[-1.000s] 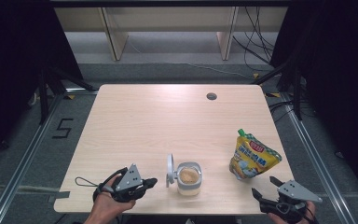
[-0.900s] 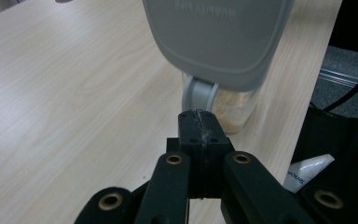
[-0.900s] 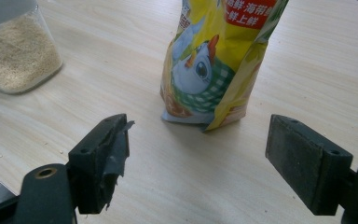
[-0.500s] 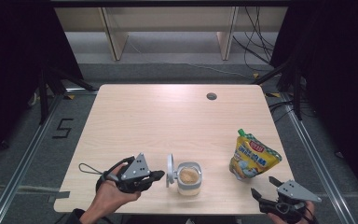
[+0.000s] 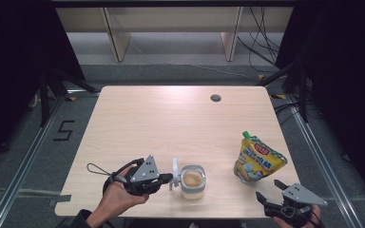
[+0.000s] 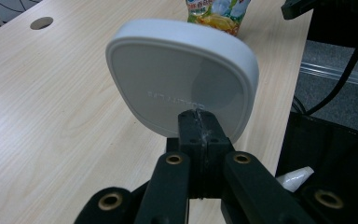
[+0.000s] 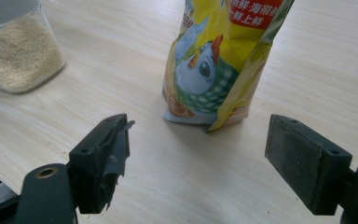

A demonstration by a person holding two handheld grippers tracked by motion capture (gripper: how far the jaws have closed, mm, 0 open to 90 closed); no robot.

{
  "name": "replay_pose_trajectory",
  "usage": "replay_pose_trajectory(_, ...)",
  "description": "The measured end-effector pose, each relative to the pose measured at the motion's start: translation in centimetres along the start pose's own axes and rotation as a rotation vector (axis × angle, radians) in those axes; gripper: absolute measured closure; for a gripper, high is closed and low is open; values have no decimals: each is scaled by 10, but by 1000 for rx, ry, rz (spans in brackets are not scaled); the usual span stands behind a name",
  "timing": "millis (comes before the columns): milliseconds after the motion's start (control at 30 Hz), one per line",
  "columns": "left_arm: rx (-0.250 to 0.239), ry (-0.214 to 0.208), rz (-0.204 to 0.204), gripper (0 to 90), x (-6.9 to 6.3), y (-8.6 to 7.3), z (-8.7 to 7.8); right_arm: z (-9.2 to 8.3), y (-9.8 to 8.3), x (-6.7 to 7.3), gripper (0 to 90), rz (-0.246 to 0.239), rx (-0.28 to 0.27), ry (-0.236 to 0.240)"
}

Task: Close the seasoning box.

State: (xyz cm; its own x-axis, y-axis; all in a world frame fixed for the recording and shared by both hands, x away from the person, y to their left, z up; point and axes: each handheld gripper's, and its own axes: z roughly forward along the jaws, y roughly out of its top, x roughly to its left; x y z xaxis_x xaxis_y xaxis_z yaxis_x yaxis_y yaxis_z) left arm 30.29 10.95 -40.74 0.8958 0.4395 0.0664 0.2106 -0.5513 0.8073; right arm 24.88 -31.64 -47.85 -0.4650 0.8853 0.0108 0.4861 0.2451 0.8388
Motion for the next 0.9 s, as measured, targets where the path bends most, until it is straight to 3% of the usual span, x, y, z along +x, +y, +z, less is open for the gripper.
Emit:
replay_pose_trajectory(33,-10,-7,-10,892,-1,1,2,0,0,0,228,-1,-2,-1)
replay_pose_trajectory(100,-5,-14,11,892,-1,3,4,0,0,0,227,0,-1,-2)
replay_pose_trajectory(133,-10,-16,-4,892,-3,3,5,0,0,0,227,0,-1,-2)
replay_pose_trajectory(167,-5,-8,21,892,-4,5,7,0,0,0,228,-2,-2,-2)
replay_pose_trajectory(200,-3,-17,17,891,-4,5,9,0,0,-3,228,-34,-12,-9)
replay_pose_trajectory(267,7,-12,29,892,-4,6,9,0,0,-3,229,-46,-19,-11)
replay_pose_trajectory(300,2,-15,23,892,-6,6,10,0,0,-3,229,-46,-19,-11)
replay_pose_trajectory(333,1,-17,23,892,-6,7,11,0,0,-1,229,-14,-9,-3)
replay_pose_trajectory(367,-2,-17,17,891,-7,8,12,0,0,-3,229,-34,-11,-8)
replay_pose_trajectory(433,3,-17,30,891,-6,9,13,0,0,-1,229,-7,0,-5)
replay_pose_trajectory(467,3,-21,37,891,-5,10,13,0,0,-3,229,-34,-12,-8)
replay_pose_trajectory(500,0,-17,39,891,-5,10,13,0,0,-2,229,-25,-12,-5)
replay_pose_trajectory(567,2,-23,30,891,-5,10,11,0,0,0,229,-1,0,0)
replay_pose_trajectory(733,-32,-10,-5,879,-3,7,5,1,0,-3,229,-29,-9,-4)
replay_pose_trajectory(900,-43,-6,-26,854,0,2,0,0,0,-1,229,-1,-1,4)
